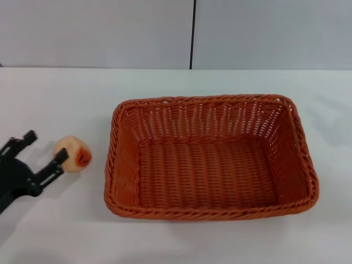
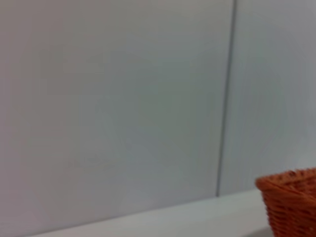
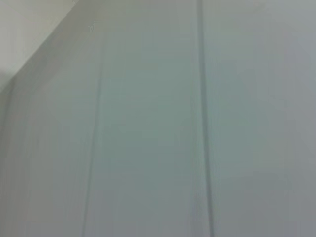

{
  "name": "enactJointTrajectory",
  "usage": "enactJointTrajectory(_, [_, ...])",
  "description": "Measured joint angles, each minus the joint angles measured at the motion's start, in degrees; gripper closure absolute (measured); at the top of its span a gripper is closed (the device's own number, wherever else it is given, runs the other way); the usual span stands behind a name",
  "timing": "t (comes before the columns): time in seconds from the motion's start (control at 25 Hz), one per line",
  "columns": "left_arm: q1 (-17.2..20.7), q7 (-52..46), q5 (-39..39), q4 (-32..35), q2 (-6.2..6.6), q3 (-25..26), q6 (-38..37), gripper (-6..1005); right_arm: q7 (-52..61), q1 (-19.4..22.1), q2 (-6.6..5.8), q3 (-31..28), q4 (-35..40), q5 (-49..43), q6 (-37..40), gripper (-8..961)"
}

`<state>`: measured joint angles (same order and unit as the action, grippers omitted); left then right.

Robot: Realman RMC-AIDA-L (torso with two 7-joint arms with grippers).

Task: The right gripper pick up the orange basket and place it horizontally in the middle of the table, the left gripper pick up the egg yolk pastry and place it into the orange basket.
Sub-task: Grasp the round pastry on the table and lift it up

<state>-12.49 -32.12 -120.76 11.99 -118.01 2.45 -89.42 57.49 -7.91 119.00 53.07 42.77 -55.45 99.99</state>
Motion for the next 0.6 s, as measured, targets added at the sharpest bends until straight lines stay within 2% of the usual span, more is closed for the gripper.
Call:
enactJointTrajectory(0.08, [-1.41, -0.35, 0.01, 0.04, -0.06, -2.32, 2.10, 306, -0.44, 0.19, -0.08, -3.50, -4.51, 0.07, 3.89, 516])
enactJointTrajectory(0.16, [-1.73, -0.33, 0.01, 0.03, -0.10, -2.63, 2.57, 307, -0.51, 0.27, -0.10, -4.13, -5.41, -0.03, 4.50, 515])
enactJointTrajectory(0.6, [-4.15, 3.35, 0.39, -2.66, -0.50, -3.18, 12.03, 315, -0.83, 0.14, -0.34, -4.49, -7.76, -0.21, 5.55, 508])
